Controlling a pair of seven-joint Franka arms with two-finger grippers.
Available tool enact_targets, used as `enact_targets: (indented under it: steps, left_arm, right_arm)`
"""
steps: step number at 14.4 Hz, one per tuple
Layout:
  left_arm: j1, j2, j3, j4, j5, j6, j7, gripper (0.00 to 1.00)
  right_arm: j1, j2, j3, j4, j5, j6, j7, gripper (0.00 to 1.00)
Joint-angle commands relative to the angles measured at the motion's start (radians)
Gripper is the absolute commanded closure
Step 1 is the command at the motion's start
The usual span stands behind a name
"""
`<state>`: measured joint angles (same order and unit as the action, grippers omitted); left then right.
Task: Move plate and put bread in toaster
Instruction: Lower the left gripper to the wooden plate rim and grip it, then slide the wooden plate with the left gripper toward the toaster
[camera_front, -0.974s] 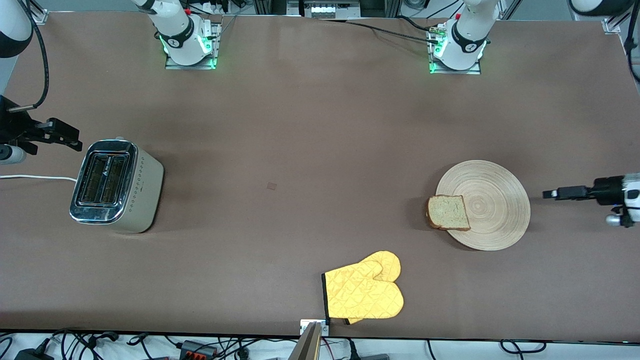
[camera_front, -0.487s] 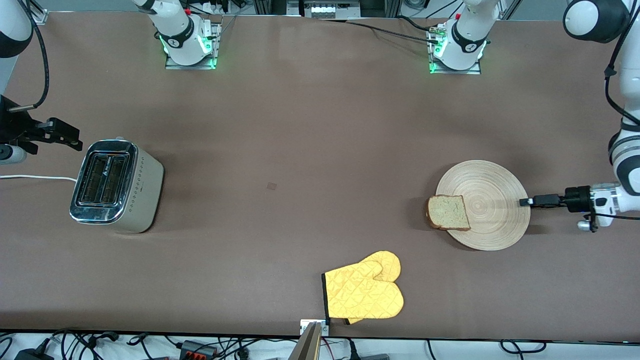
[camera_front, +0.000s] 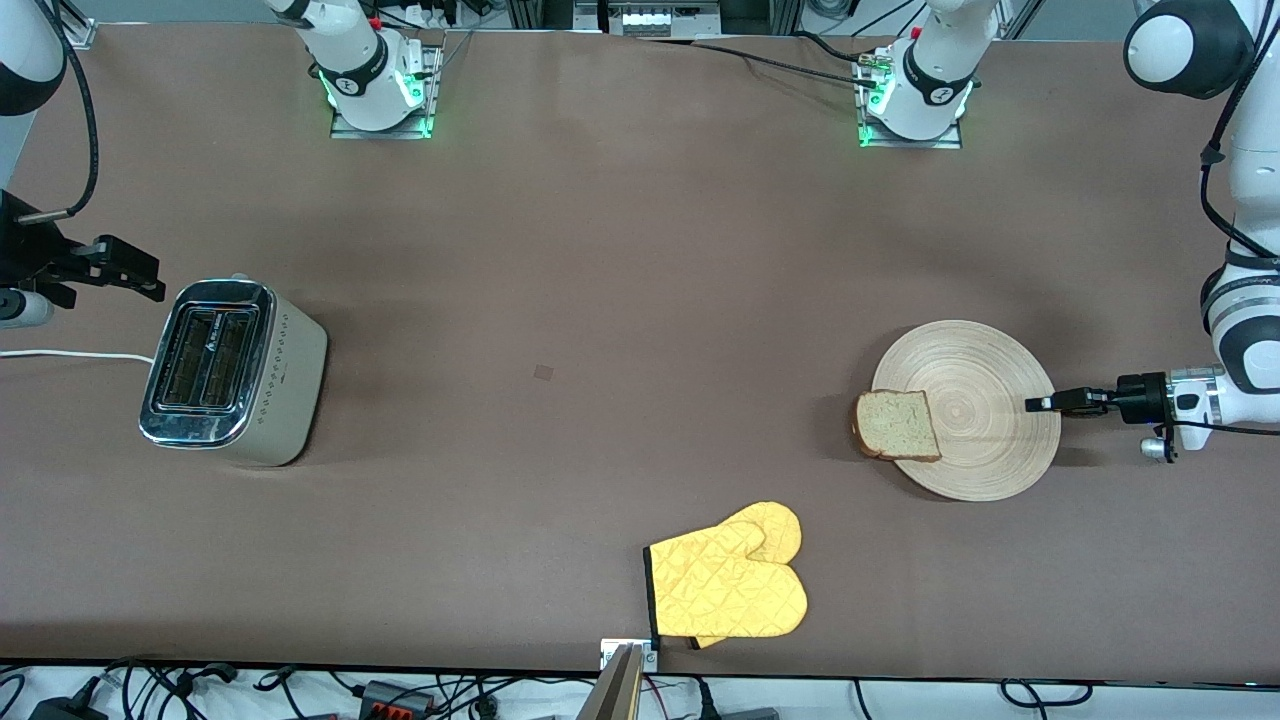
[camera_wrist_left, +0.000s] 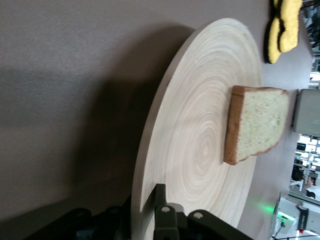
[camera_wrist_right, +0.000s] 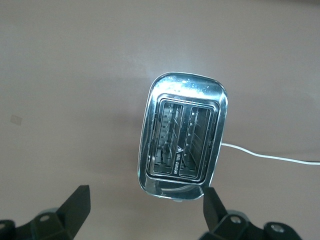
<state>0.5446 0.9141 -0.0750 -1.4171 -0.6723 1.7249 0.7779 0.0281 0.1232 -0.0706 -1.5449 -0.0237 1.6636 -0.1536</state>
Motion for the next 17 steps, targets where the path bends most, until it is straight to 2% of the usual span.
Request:
enact_targets:
  steps: [1, 3, 7, 9, 12, 15, 17]
  left_arm:
    - [0.006, 0.014, -0.003, 0.021, -0.007, -0.002, 0.011, 0.99]
    - [0.006, 0.012, -0.006, 0.023, -0.024, -0.01, 0.011, 0.99]
    - [-0.008, 0.002, -0.029, 0.027, -0.061, -0.146, 0.012, 0.99]
    - [-0.006, 0.002, -0.103, 0.024, -0.082, -0.156, 0.023, 0.99]
    - [-0.032, 0.002, -0.23, 0.015, -0.107, -0.143, -0.009, 0.99]
    - [-0.133, 0.002, -0.236, -0.041, -0.163, -0.116, -0.046, 0.99]
    - [-0.181, 0.0, -0.249, -0.129, -0.238, -0.041, -0.055, 0.99]
  right_arm:
    - [0.0, -0.004, 0.0, 0.003, 0.005, -0.012, 0.002, 0.0]
    - [0.001, -0.004, 0.0, 0.003, 0.004, -0.01, 0.002, 0.0]
    - [-0.002, -0.002, 0.0, 0.003, 0.004, -0.025, 0.002, 0.0]
    - [0.0, -0.002, 0.0, 0.003, 0.005, -0.025, 0.002, 0.0]
    - [0.0, -0.004, 0.0, 0.003, 0.005, -0.027, 0.003, 0.0]
    - [-0.002, -0.002, 0.0, 0.003, 0.005, -0.039, 0.002, 0.0]
    - [-0.002, -0.004, 0.0, 0.002, 0.005, -0.042, 0.0, 0.0]
